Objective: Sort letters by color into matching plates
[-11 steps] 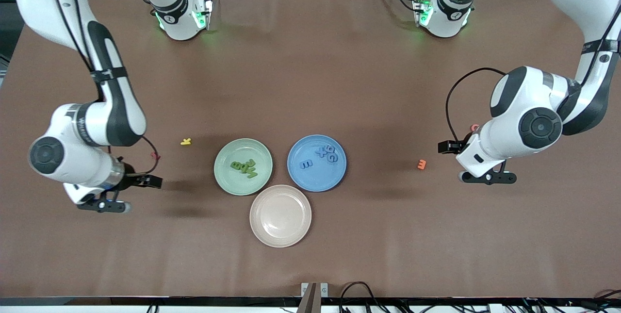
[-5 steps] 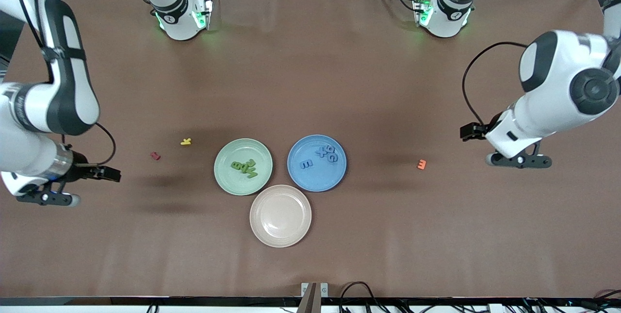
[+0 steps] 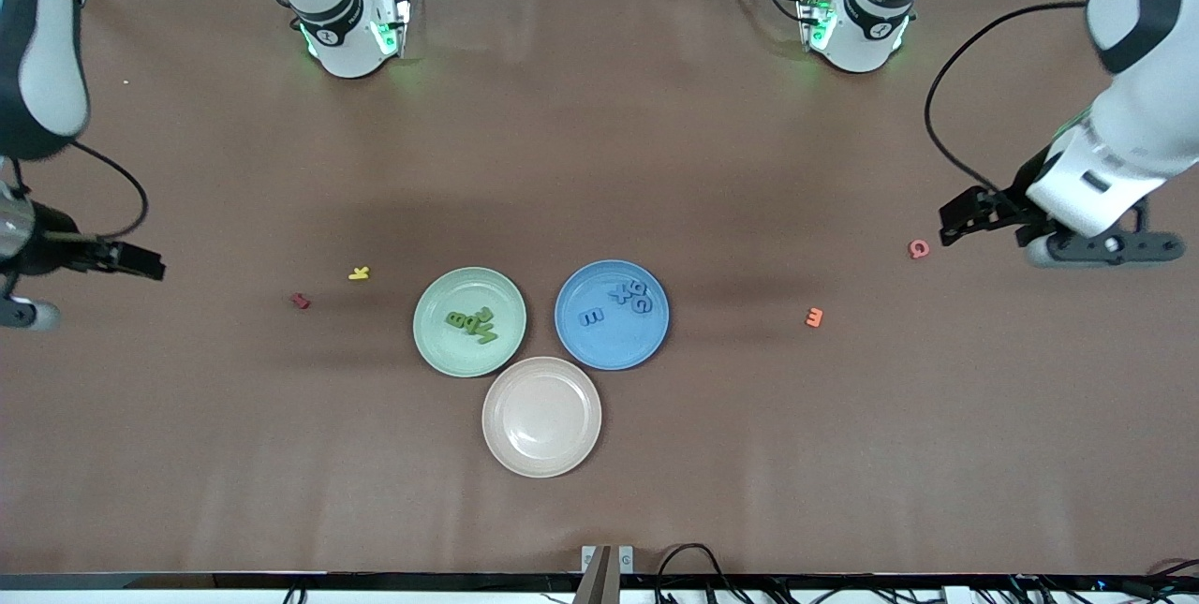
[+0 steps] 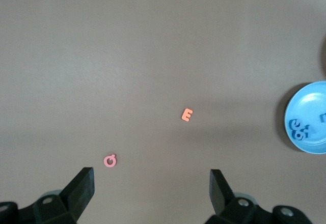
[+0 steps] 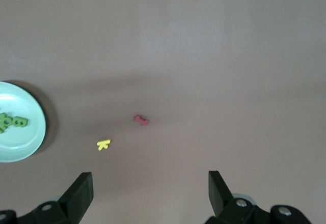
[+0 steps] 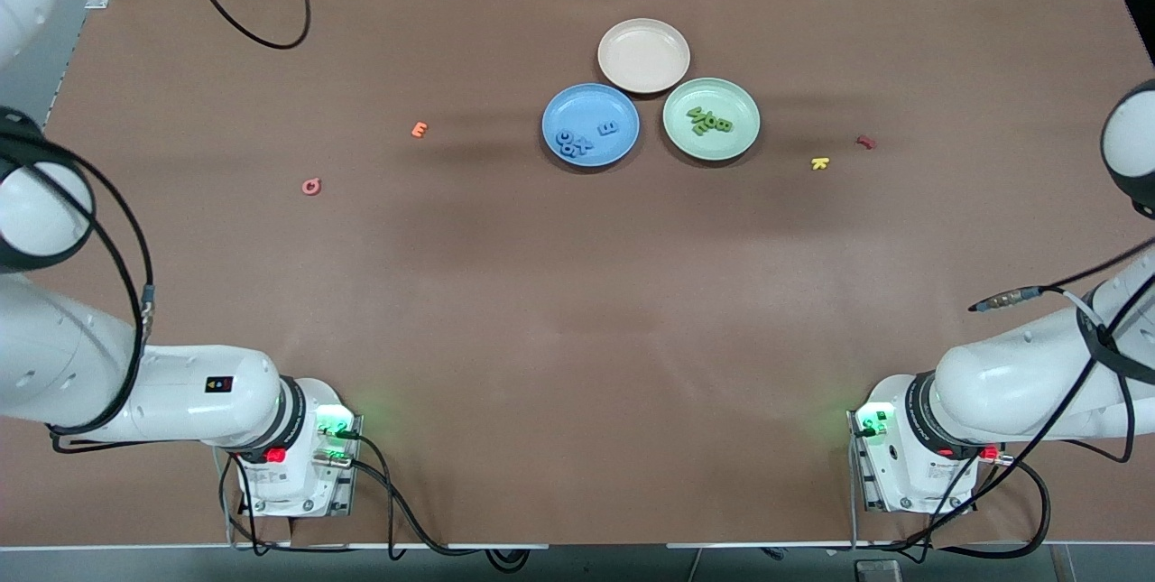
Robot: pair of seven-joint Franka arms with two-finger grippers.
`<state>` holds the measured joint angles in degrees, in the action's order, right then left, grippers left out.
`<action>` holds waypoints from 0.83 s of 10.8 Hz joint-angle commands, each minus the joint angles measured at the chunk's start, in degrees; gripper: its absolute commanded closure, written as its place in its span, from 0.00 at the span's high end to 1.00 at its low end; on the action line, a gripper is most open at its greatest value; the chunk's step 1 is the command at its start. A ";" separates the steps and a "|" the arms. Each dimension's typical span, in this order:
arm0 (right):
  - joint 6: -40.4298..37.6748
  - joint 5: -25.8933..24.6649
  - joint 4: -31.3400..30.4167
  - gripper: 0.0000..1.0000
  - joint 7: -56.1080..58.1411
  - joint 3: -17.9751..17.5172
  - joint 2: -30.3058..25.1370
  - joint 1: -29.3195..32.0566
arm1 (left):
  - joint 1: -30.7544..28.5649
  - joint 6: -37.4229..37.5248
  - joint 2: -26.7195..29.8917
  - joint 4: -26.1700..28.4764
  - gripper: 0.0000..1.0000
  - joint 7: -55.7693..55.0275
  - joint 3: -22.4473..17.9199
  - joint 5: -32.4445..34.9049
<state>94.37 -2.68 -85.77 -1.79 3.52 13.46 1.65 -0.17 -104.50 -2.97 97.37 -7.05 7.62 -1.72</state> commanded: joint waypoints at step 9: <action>-11.24 -0.75 0.16 1.00 -0.32 -0.44 -13.54 0.46 | 0.78 6.75 6.13 -0.95 1.00 7.57 -1.47 0.31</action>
<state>81.88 -2.70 -84.56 -1.80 3.10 0.29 1.60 0.13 -99.76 2.96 97.09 -2.09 6.87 -1.74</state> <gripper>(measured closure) 0.000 0.000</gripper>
